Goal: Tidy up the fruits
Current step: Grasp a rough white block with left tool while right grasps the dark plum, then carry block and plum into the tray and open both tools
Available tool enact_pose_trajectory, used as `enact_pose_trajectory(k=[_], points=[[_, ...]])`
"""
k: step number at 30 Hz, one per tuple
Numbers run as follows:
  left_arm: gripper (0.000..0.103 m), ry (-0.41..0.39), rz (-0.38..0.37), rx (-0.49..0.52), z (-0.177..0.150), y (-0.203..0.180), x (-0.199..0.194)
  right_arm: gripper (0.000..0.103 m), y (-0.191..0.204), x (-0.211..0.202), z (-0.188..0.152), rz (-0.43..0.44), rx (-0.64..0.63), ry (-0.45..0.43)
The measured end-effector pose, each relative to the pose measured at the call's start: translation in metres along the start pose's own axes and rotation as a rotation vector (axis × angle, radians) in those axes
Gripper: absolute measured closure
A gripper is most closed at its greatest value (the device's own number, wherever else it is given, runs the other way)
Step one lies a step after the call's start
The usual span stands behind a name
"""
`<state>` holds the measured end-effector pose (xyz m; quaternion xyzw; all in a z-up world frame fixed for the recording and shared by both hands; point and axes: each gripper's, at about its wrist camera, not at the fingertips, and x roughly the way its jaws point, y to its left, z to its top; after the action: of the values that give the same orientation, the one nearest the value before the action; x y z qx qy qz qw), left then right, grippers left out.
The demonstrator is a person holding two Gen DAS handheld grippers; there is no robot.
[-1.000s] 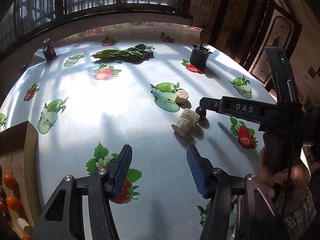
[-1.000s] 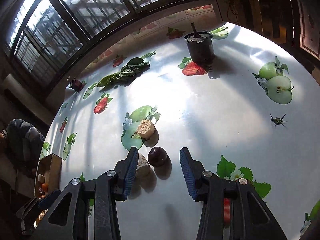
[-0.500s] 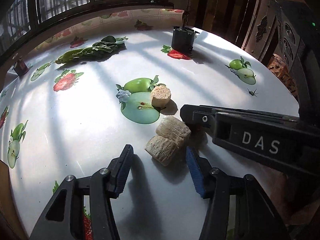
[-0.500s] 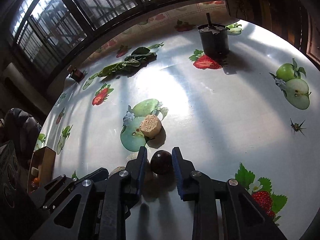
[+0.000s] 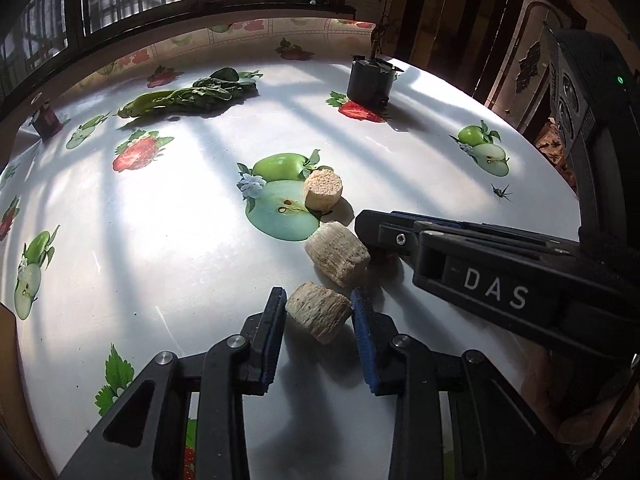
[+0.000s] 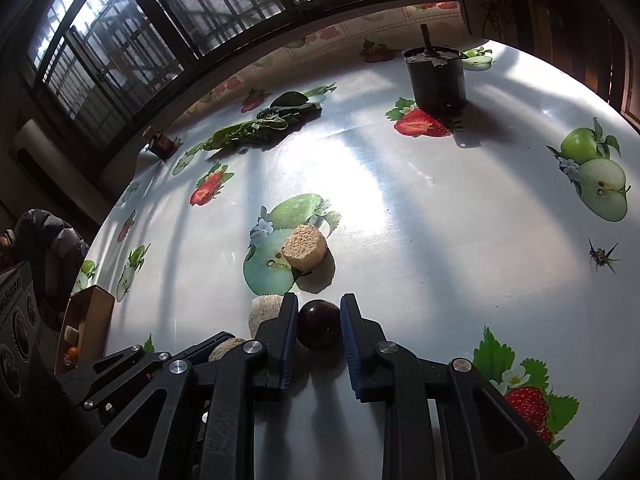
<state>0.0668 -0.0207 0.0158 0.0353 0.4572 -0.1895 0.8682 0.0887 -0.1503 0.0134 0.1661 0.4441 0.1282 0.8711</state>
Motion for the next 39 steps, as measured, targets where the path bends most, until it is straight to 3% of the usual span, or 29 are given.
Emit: enact_pose_trajectory(k=[10, 18, 25, 33, 39], points=[[0.071, -0.095, 0.015, -0.082, -0.02, 0.019, -0.061, 0.082, -0.002, -0.014, -0.001, 0.007, 0.024, -0.042], [0.071, -0.131, 0.057, -0.193, -0.049, 0.054, -0.099, 0.082, -0.014, -0.029, 0.0, 0.141, 0.116, -0.062], [0.071, -0.155, 0.14, -0.27, -0.073, 0.092, -0.135, 0.082, -0.007, -0.027, -0.003, 0.184, 0.13, -0.044], [0.071, -0.176, 0.219, -0.425, -0.112, 0.164, -0.183, 0.082, 0.058, -0.039, -0.017, 0.192, 0.022, -0.016], [0.071, -0.187, 0.355, -0.516, -0.144, 0.215, -0.209, 0.082, 0.134, -0.047, -0.037, 0.263, -0.101, 0.009]])
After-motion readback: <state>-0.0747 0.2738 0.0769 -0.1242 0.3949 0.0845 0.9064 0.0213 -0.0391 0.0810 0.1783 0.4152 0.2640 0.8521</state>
